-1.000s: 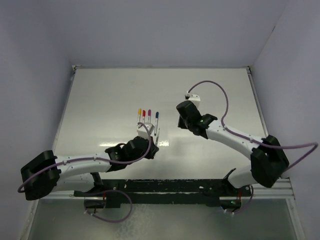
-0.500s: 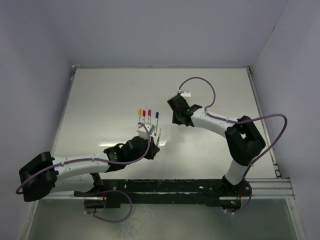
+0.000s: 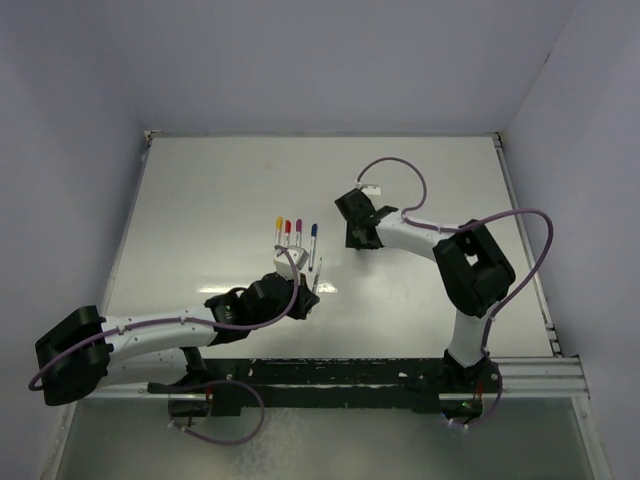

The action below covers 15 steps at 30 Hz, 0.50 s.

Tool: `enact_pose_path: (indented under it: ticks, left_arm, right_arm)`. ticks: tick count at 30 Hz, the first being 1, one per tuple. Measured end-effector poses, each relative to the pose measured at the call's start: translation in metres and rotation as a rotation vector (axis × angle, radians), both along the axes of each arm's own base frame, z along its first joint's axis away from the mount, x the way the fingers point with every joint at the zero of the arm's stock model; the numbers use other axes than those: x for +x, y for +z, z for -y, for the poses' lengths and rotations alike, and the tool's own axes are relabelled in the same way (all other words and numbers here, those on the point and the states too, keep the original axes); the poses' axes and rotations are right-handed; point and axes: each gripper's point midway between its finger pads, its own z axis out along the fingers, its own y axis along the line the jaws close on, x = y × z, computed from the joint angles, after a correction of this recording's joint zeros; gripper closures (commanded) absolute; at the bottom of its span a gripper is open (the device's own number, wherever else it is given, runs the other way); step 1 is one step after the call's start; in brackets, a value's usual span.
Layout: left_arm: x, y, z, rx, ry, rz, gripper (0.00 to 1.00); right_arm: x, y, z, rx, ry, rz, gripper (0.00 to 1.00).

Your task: Insert the pens into the pen caps

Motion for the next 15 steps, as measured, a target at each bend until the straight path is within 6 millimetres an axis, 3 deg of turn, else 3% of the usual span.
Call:
enact_pose_path:
  ticks: [7, 15]
  left_arm:
    - [0.0, 0.0, 0.0, 0.0, 0.0, 0.0, 1.0]
    - [0.0, -0.001, 0.0, 0.002, 0.0, -0.001, 1.0]
  right_arm:
    - [0.009, 0.007, -0.004, 0.015, 0.001, 0.016, 0.66]
    - [0.011, -0.007, 0.0, -0.002, -0.012, -0.011, 0.68]
